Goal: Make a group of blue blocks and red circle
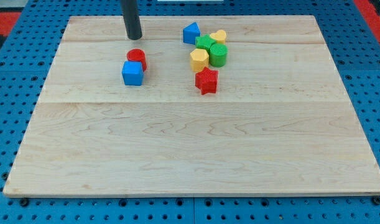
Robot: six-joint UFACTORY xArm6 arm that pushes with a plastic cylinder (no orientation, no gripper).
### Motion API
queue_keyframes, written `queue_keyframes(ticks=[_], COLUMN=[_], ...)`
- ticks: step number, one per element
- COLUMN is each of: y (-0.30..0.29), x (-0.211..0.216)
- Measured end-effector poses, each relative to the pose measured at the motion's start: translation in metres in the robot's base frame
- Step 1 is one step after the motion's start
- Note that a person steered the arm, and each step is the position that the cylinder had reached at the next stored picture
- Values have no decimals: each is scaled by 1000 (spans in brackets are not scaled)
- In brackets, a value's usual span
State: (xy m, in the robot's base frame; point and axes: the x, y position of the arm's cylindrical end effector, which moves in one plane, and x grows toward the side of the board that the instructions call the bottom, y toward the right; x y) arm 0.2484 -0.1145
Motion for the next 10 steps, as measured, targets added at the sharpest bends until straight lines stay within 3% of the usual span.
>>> queue_keyframes(ticks=[3, 4, 6, 8, 10], y=[140, 144, 88, 126, 113], x=[-50, -37, 19, -4, 33])
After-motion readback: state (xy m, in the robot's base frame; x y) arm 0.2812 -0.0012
